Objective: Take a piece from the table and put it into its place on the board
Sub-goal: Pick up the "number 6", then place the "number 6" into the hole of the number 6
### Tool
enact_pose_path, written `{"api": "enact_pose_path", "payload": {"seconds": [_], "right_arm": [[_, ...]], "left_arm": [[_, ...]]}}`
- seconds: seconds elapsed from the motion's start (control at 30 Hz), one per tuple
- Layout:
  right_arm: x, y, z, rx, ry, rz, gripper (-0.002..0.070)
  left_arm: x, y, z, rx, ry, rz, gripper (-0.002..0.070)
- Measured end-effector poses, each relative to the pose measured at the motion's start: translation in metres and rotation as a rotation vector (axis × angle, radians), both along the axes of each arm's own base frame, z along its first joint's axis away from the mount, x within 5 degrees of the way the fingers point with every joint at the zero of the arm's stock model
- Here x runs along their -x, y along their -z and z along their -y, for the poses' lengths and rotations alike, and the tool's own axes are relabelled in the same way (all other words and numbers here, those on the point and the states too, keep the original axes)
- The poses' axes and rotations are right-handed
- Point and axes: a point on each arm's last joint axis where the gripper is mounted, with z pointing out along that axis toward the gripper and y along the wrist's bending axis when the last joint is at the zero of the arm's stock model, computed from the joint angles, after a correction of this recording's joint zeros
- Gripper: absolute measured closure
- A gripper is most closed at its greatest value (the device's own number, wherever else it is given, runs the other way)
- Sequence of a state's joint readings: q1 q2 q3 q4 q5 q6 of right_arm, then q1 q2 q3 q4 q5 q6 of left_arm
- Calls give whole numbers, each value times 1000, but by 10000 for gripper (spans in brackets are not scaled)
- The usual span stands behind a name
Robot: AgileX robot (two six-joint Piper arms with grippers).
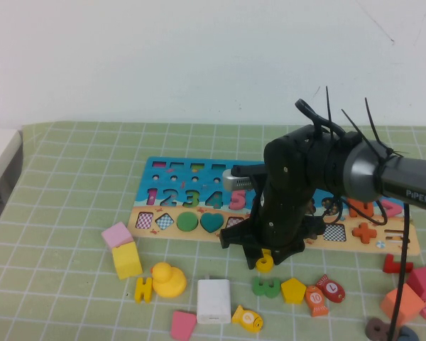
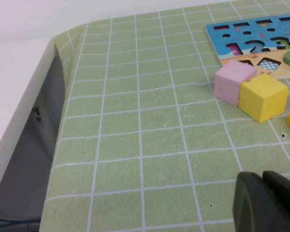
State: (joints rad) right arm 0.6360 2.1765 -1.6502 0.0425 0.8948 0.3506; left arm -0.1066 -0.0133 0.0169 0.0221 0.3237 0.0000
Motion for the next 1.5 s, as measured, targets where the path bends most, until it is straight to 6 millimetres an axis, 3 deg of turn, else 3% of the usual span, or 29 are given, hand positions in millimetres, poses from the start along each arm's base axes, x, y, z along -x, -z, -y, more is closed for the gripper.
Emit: {"api": "enact_pose_path", "payload": {"seconds": [0.33,0.53,0.63,0.73,0.9,1.1,1.23,1.5], "right_arm": [[1,-4,0,18,-24,-20,386],[-11,-38,-6,15,-96,42,386],[-22,-59,-10,3,-112,144,386],[-32,-68,-12,3,-125,239,387],[-46,-51,-13,47,-108,310,387],[-64,-26,-2,64,-35,288,387],[-71,-24,6,66,-10,288,388],[-72,-26,3,27,-7,304,389]], "left_arm": [[0,0,0,0,0,-2,677],[0,0,0,0,0,-2,677],[0,0,0,0,0,-2,677],[0,0,0,0,0,-2,677],[0,0,0,0,0,-2,677],[0,0,0,0,0,-2,677],[0,0,0,-1,0,-2,677],[0,0,0,-1,0,-2,677]]}}
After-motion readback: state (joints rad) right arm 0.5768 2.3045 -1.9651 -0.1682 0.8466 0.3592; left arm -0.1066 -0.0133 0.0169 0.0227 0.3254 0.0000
